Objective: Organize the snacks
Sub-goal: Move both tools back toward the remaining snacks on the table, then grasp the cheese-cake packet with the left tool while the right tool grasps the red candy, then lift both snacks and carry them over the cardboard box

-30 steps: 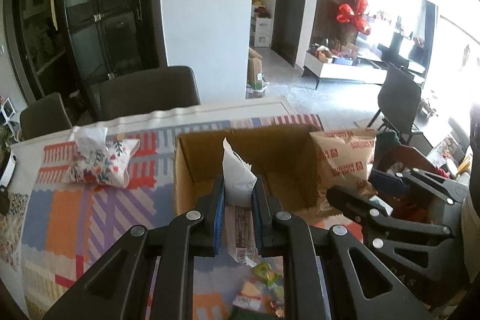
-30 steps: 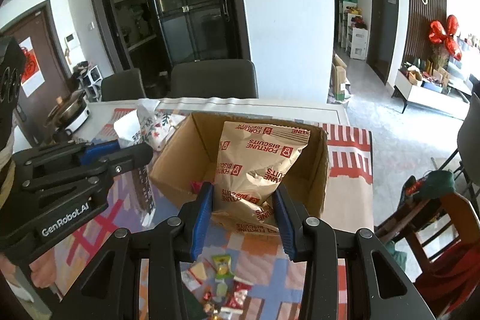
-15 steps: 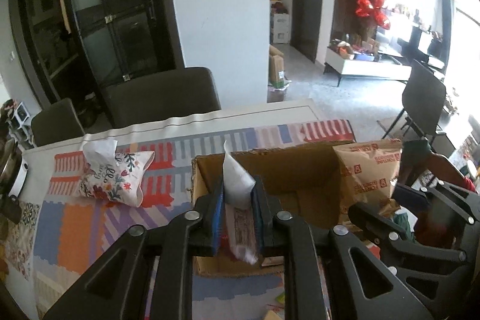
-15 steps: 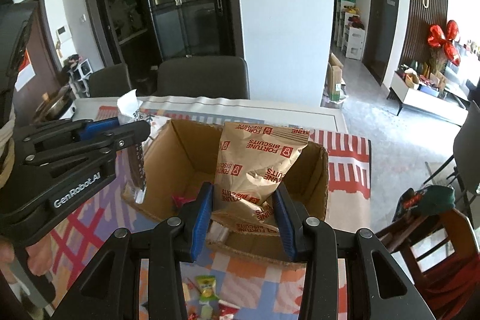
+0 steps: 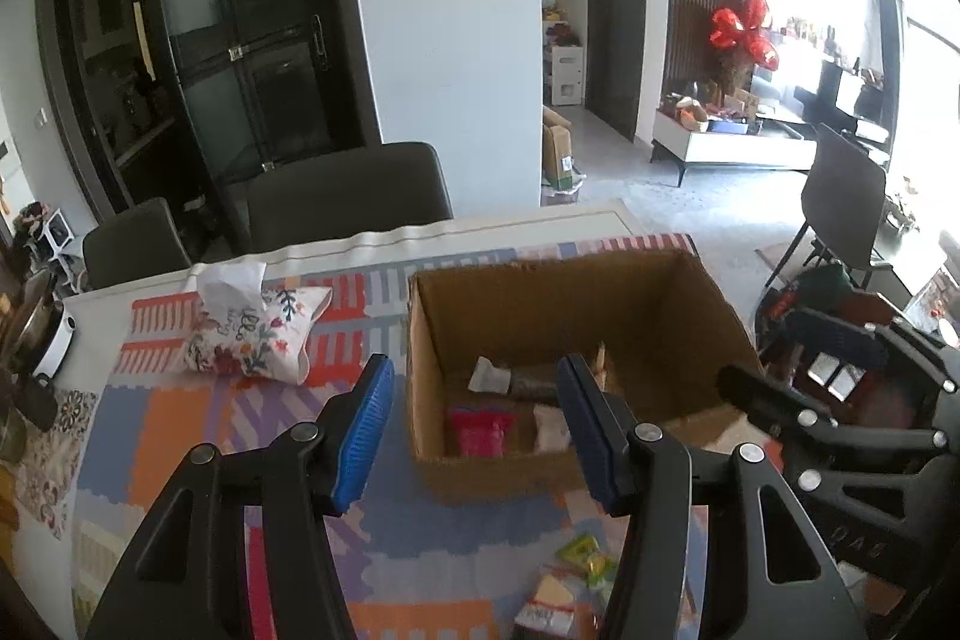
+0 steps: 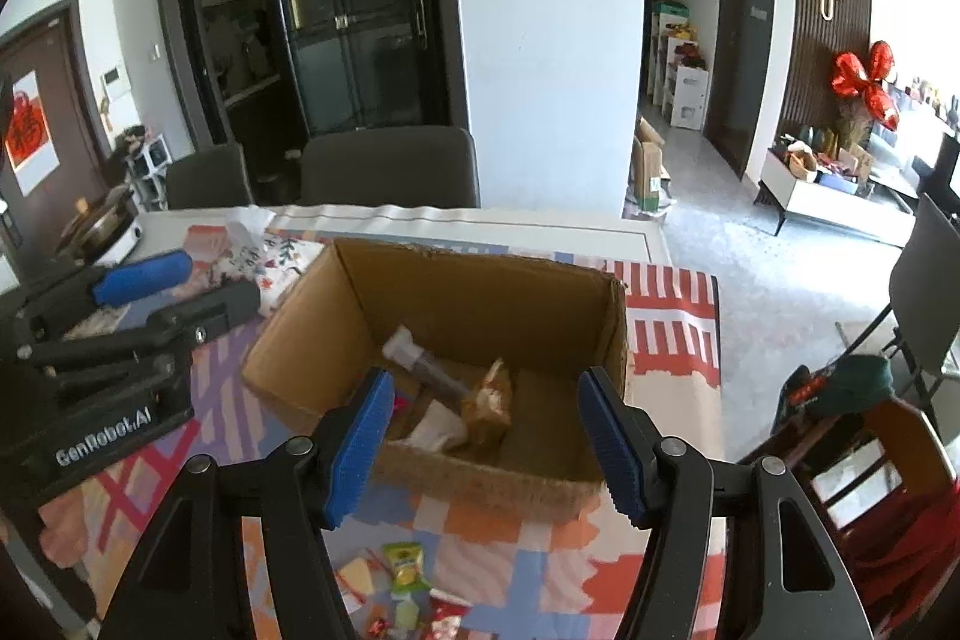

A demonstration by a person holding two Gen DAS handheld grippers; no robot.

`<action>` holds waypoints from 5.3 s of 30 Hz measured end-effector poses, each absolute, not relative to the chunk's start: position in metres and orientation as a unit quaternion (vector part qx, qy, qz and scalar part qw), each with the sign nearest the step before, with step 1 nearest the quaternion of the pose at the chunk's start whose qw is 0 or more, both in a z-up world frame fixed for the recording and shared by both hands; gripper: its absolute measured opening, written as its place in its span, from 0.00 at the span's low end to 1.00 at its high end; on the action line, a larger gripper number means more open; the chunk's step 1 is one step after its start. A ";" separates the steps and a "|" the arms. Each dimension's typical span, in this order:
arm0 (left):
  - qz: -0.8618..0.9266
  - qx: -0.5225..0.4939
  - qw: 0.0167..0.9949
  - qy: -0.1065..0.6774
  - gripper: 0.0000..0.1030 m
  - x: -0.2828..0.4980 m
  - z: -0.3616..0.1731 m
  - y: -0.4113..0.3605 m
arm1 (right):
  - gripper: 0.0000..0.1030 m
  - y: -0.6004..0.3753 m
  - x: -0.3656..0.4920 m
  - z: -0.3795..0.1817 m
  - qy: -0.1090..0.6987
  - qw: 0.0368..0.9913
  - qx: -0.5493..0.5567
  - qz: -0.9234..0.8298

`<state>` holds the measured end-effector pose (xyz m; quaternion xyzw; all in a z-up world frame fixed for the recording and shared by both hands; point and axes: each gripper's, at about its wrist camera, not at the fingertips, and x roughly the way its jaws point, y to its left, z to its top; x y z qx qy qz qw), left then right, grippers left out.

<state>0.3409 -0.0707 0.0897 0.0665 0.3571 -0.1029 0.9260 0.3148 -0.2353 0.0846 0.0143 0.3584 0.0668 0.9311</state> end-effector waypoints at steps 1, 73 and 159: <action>-0.108 0.065 0.925 0.357 0.54 0.334 0.089 -0.069 | 0.63 -0.234 0.309 0.086 0.355 0.932 0.014 0.065; -0.234 0.105 0.840 0.479 0.46 0.288 -0.117 -0.089 | 0.34 -0.228 0.242 -0.107 0.479 0.860 0.154 0.084; -0.203 0.022 0.877 0.436 0.33 0.260 -0.048 -0.055 | 0.24 -0.203 0.253 -0.063 0.461 0.876 0.102 0.095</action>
